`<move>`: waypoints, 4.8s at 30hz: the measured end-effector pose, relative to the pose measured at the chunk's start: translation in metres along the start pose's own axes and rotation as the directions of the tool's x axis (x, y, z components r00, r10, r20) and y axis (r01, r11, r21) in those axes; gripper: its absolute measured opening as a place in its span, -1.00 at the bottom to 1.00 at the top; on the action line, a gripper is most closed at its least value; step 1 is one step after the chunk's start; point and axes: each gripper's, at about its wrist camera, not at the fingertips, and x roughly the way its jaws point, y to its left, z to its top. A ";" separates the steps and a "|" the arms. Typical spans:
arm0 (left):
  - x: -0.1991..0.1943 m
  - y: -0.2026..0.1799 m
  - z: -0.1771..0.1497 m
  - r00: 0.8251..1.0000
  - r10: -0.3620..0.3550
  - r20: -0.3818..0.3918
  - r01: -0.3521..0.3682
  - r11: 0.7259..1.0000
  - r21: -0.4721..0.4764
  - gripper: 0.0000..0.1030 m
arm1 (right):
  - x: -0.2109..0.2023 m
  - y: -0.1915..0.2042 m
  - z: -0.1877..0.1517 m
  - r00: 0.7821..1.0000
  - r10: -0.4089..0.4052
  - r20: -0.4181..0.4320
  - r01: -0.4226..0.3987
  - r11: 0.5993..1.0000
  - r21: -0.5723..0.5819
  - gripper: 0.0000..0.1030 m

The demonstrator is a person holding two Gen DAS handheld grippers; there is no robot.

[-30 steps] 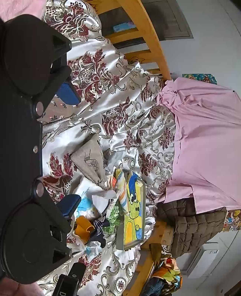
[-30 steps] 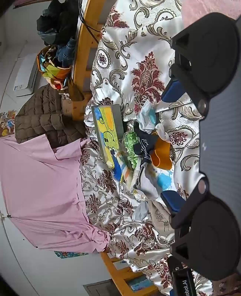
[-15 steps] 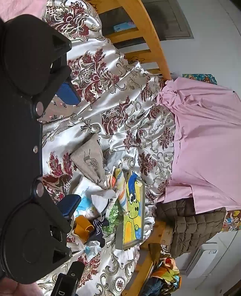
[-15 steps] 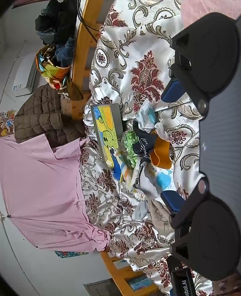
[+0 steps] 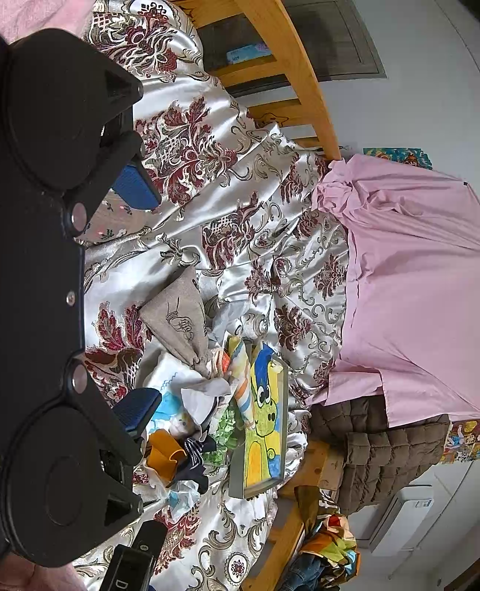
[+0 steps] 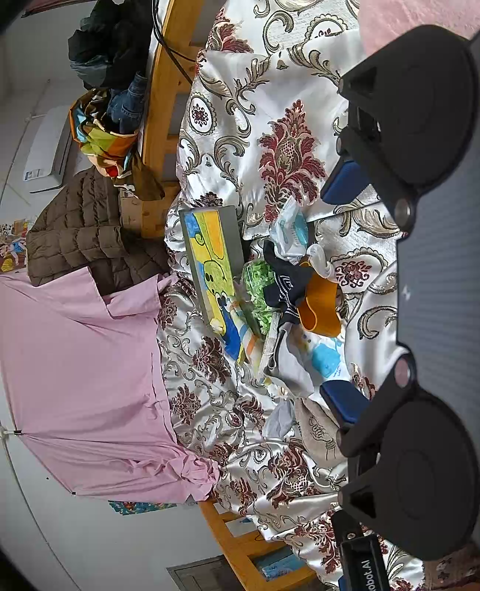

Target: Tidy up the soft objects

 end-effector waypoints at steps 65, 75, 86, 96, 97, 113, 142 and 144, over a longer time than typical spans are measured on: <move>0.001 0.001 0.000 1.000 -0.001 -0.006 0.001 1.000 -0.002 0.99 | 0.002 -0.001 -0.001 1.000 0.007 -0.006 -0.007 1.000 0.013 1.00; 0.001 0.001 0.000 1.000 -0.001 -0.007 0.001 1.000 -0.003 0.99 | 0.002 -0.001 0.000 1.000 0.006 -0.009 -0.006 1.000 0.014 1.00; 0.010 0.007 -0.010 1.000 0.001 0.001 -0.001 1.000 -0.031 0.99 | 0.004 0.008 0.000 1.000 0.001 -0.016 -0.001 1.000 -0.011 1.00; 0.050 0.008 -0.003 1.000 0.003 -0.018 -0.003 1.000 -0.020 0.99 | 0.027 0.013 0.007 0.999 0.026 -0.043 -0.027 0.999 -0.030 1.00; 0.055 0.008 -0.002 1.000 0.005 -0.019 -0.005 1.000 -0.011 0.99 | 0.031 0.014 0.008 0.999 0.027 -0.041 -0.028 0.999 -0.042 1.00; 0.154 0.014 0.020 0.989 -0.091 -0.115 0.105 0.986 0.129 0.99 | 0.100 0.029 0.020 0.982 0.185 -0.037 -0.188 0.965 -0.185 1.00; 0.240 0.040 0.032 0.864 -0.381 -0.328 0.440 0.889 0.126 0.68 | 0.217 0.051 0.028 0.916 0.336 -0.221 -0.383 0.895 -0.228 0.77; 0.242 0.042 0.032 0.850 -0.399 -0.345 0.450 0.889 0.081 0.61 | 0.218 0.052 0.027 0.917 0.331 -0.224 -0.381 0.894 -0.236 0.72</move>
